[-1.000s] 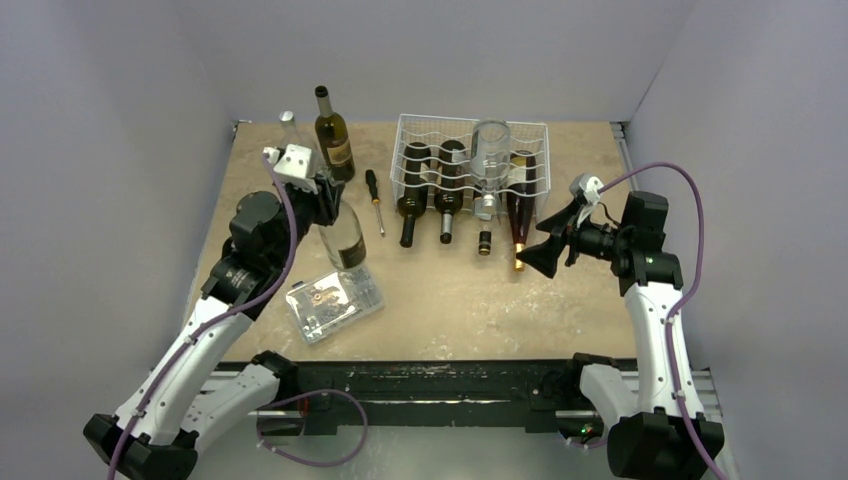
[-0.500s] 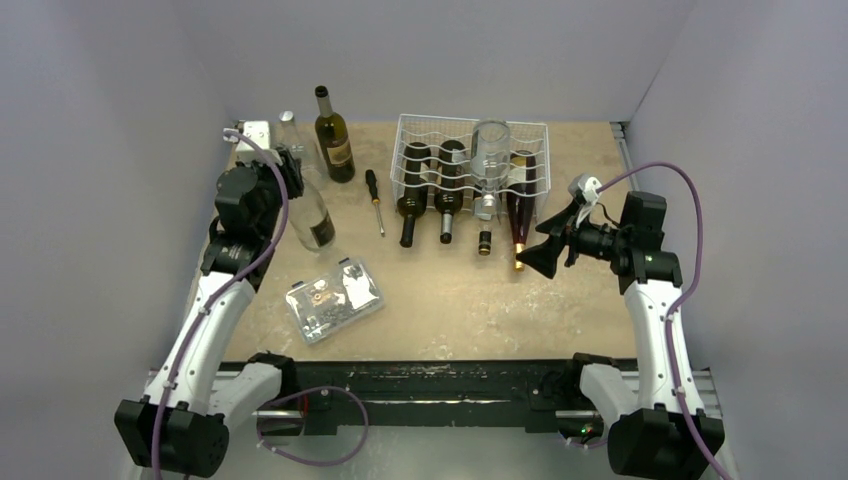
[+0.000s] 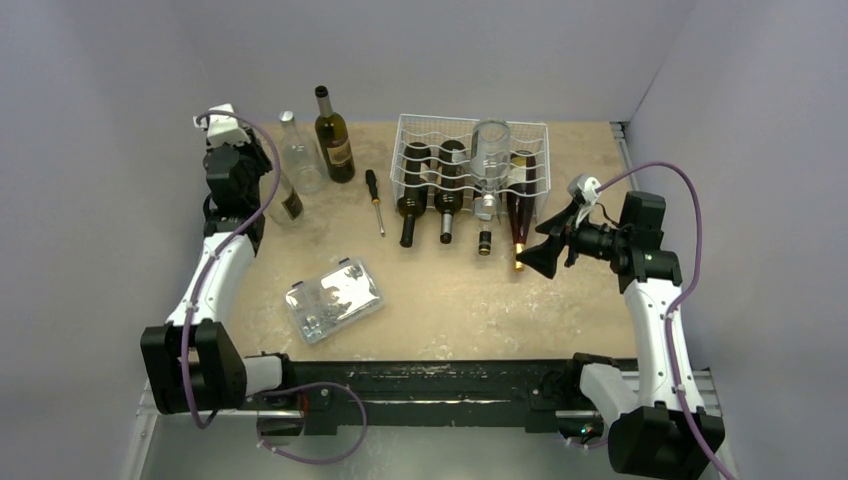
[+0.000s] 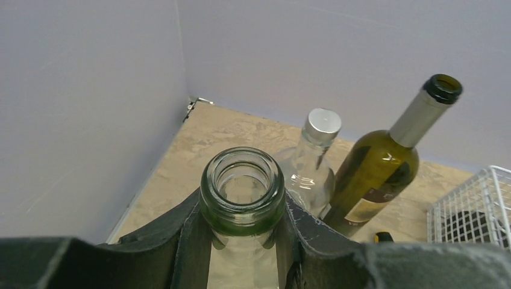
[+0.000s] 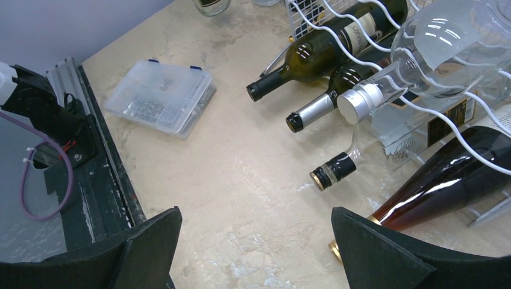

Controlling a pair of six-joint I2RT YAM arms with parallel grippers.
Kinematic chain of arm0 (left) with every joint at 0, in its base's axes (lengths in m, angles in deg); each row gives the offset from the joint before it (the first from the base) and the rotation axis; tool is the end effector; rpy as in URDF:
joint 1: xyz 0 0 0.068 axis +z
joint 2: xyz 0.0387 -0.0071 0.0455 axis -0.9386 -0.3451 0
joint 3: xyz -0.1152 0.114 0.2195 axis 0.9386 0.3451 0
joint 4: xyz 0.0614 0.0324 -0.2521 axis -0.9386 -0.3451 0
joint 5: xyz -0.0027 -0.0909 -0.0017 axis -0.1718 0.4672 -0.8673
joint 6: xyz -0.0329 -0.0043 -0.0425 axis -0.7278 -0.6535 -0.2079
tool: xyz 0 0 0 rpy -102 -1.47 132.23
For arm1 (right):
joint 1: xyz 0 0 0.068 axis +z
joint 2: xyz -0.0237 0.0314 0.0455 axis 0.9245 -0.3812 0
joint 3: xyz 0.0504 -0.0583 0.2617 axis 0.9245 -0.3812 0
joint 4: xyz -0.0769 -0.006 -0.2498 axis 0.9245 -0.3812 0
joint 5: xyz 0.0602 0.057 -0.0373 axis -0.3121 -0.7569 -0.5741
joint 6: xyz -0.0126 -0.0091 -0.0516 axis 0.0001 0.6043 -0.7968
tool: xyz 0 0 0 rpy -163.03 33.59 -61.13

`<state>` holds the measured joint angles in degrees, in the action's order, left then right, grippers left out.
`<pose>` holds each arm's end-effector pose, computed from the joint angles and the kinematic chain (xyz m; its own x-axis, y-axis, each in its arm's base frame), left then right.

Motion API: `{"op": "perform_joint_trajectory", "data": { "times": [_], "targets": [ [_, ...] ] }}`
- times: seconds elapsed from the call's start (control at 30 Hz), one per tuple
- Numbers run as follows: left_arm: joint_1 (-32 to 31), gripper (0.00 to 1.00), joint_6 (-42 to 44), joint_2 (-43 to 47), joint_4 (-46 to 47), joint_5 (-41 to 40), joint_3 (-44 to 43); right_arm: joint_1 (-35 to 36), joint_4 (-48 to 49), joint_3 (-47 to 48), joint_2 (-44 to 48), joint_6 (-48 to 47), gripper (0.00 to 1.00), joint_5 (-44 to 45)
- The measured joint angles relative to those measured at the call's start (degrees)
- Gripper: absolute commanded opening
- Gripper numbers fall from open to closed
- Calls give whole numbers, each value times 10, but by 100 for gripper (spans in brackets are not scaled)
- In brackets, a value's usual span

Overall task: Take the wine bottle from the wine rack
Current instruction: Place the wine bottle at the center of the board.

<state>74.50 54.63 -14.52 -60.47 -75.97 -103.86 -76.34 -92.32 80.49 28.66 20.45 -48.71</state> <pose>0.2925 0.0305 0.3488 0.0259 -0.1578 -0.9871 -0.2638 0.9514 -0.1590 0.1855 0.0032 0.3196 -0.3430 -0.1208 -0.9315 -0.7958 0.5642 0.2198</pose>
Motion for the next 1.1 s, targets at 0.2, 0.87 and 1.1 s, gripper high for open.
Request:
{"op": "perform_joint_trajectory", "data": {
  "times": [0.2, 0.87, 1.1],
  "targets": [
    [18, 0, 17, -67, 40, -9, -17, 0, -2, 0, -9, -2, 99, 0],
    [65, 52, 29, -174, 105, 17, -61, 0, -4, 0, -22, -5, 99, 12],
    [66, 86, 28, -159, 141, 16, -64, 0, -4, 0, -22, -5, 99, 15]
  ]
}}
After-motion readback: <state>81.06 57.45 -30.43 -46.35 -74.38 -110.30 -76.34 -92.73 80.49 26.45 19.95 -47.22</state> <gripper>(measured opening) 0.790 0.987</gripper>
